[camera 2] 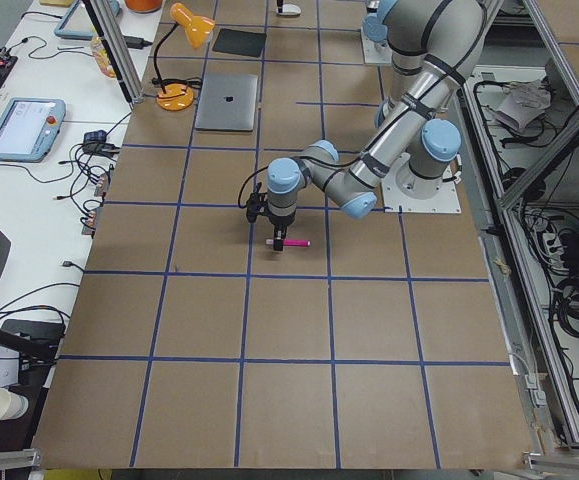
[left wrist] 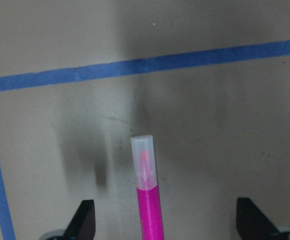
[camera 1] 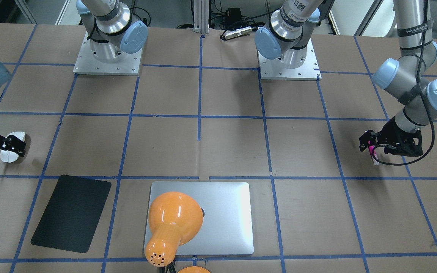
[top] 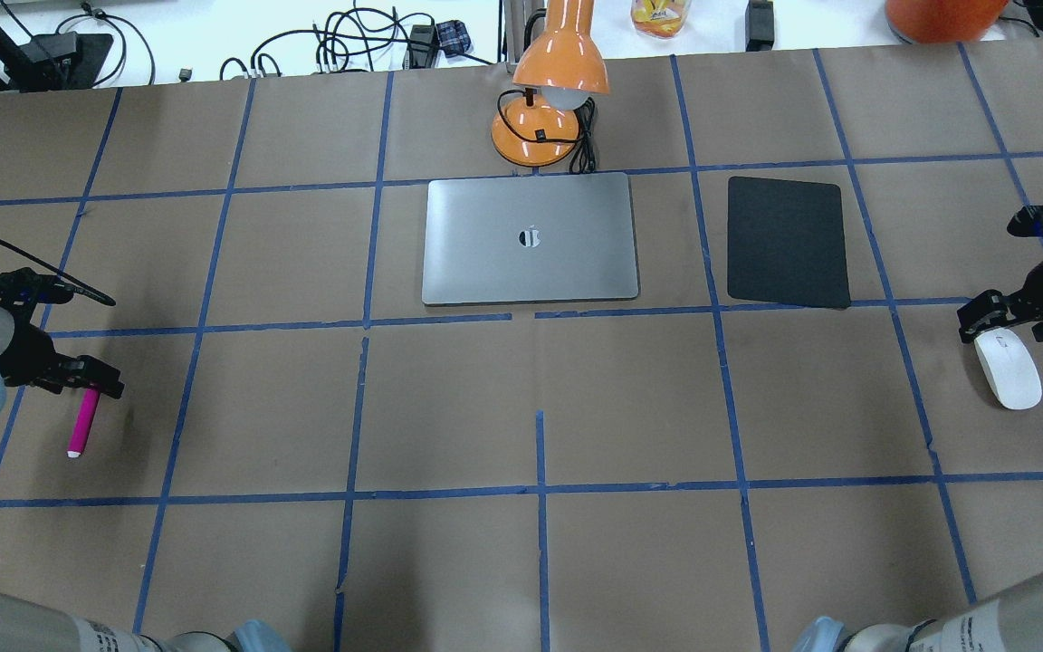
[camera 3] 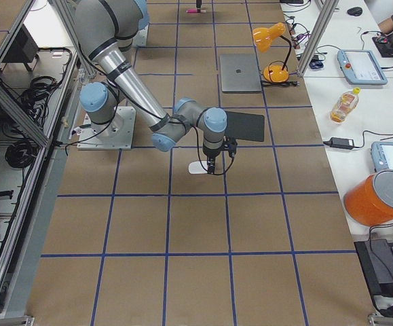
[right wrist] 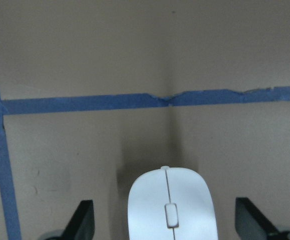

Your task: Place pen and mouse around notebook

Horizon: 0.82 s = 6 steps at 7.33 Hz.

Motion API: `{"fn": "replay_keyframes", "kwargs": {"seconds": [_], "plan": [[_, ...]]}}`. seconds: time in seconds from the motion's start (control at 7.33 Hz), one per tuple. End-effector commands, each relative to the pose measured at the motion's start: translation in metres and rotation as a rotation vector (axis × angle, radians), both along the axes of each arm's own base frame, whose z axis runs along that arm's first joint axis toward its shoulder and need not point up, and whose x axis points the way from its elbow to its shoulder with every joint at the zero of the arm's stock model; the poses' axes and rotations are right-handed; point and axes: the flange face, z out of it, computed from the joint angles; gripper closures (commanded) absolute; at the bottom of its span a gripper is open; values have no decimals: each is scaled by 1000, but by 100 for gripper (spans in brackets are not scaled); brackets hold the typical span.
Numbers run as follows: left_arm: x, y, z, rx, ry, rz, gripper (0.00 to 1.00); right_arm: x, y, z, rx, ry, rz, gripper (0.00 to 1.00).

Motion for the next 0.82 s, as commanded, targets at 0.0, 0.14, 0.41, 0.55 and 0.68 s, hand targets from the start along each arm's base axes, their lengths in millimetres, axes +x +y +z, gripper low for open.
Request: {"fn": "replay_keyframes", "kwargs": {"seconds": [0.0,0.14,0.41,0.55,0.68], "plan": [[3,-1,-6,3,1,3,62,-3,1,-10,17,-9,-3,0],[3,-1,-6,-9,-9,2,86,-7,4,-12,27,-11,-12,0],[3,0,-7,-6,-7,3,100,-12,8,-12,61,21,-15,15],[3,0,-8,-5,-6,3,100,-12,8,-12,63,19,-15,15],[3,-1,2,4,-6,38,100,-11,9,-13,67,16,-16,15]]}}
